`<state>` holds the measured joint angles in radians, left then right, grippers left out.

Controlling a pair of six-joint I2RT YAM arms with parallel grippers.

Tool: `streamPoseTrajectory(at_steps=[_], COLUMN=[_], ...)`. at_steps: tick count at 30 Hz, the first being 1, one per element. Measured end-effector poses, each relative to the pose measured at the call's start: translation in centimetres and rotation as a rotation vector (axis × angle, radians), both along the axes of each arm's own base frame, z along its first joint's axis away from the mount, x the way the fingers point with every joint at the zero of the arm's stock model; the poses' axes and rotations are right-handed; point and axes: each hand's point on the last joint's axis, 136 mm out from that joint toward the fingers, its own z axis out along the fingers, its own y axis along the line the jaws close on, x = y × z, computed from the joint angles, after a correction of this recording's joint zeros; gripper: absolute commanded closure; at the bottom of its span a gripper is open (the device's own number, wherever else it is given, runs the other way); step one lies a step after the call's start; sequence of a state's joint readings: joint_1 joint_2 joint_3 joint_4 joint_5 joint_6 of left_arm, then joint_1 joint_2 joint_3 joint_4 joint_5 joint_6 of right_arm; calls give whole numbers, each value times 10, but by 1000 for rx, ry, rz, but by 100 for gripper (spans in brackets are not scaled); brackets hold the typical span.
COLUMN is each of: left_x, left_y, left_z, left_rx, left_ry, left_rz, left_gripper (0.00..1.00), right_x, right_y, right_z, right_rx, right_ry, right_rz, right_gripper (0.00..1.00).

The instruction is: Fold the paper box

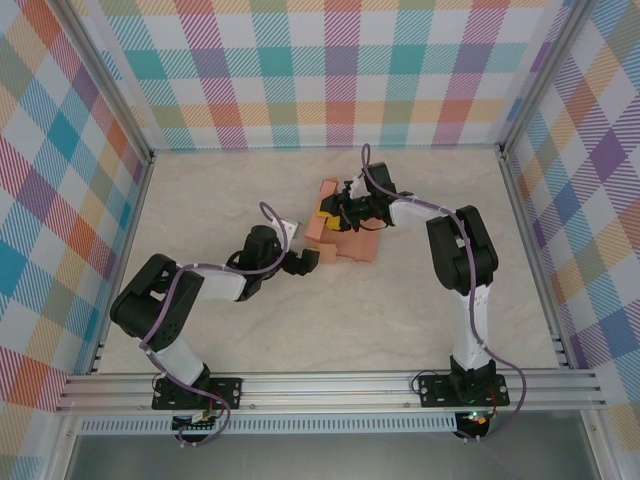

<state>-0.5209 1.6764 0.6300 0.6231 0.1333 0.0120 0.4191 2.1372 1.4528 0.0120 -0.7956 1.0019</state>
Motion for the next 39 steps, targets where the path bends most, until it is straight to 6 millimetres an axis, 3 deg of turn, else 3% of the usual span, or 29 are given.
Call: streamPoseTrajectory(at_steps=[7, 14, 17, 21, 33, 39], left_x=[-9, -9, -4, -2, -1, 3], left_y=[-23, -25, -23, -26, -26, -17], left_z=[-4, -17, -15, -16, -14, -15], left_rx=[-3, 25, 19, 6, -52, -73], left_ry=[-20, -15, -32, -44, -14, 10], left_rz=[-52, -23, 8, 16, -7, -2], left_gripper=[1, 2, 4, 17, 46, 49], right_x=[0, -5, -6, -6, -8, -11], right_y=[2, 6, 9, 9, -4, -24], right_z=[4, 10, 9, 8, -1, -6], right_rx=[18, 7, 5, 5, -56, -121], right_ry=[34, 67, 69, 61, 7, -65], right_rz=[-21, -79, -93, -98, -70, -9], right_gripper=[80, 83, 83, 82, 62, 55])
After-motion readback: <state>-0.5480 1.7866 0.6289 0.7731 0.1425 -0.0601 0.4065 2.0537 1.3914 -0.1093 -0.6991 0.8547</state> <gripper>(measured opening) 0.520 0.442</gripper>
